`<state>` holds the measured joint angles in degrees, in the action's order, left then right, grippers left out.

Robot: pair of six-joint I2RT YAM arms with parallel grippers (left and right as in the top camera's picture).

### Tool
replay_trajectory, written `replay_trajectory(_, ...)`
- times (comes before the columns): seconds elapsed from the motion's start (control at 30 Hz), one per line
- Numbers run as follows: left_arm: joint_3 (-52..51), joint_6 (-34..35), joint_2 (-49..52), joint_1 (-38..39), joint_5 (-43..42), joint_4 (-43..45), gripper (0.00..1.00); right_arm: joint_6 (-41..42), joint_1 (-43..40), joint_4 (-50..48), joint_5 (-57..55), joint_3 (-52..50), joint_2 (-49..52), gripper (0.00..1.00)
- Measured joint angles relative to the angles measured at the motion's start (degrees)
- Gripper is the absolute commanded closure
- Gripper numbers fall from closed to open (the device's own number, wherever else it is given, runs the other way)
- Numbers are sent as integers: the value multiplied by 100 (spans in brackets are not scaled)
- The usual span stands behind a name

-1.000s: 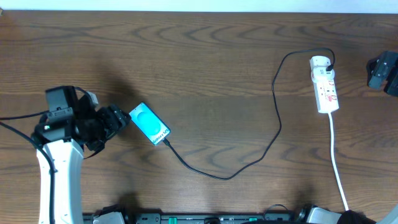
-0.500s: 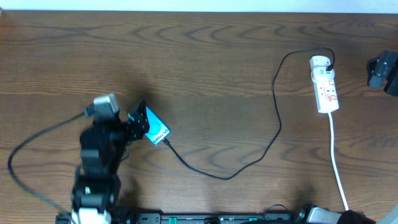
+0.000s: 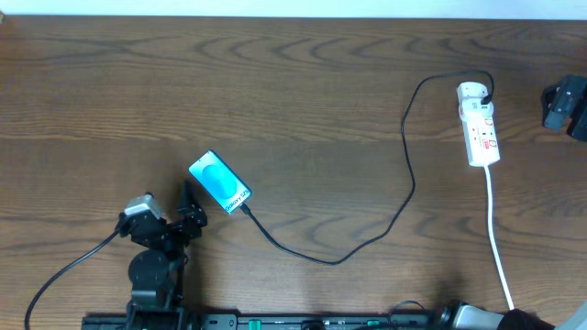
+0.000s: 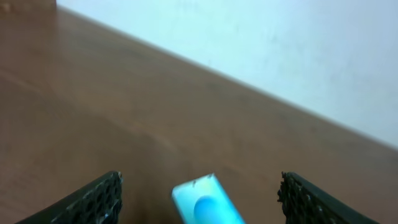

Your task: Plug charger to phone and switch on socket

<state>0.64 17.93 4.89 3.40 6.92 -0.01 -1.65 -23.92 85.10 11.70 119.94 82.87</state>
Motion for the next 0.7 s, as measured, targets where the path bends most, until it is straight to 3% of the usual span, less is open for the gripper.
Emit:
replay_trajectory(0.17, 22, -404, -415, -31, 61, -44, 19, 0, 0, 0, 2, 0, 0, 1)
replay_trajectory(0.4, 35, -1499, -426, -31, 76, -79, 19, 0, 0, 0, 2, 0, 0, 1)
replay_trajectory(0.7, 42, -1937, -426, -31, 79, -85, 19, 0, 0, 0, 2, 0, 0, 1)
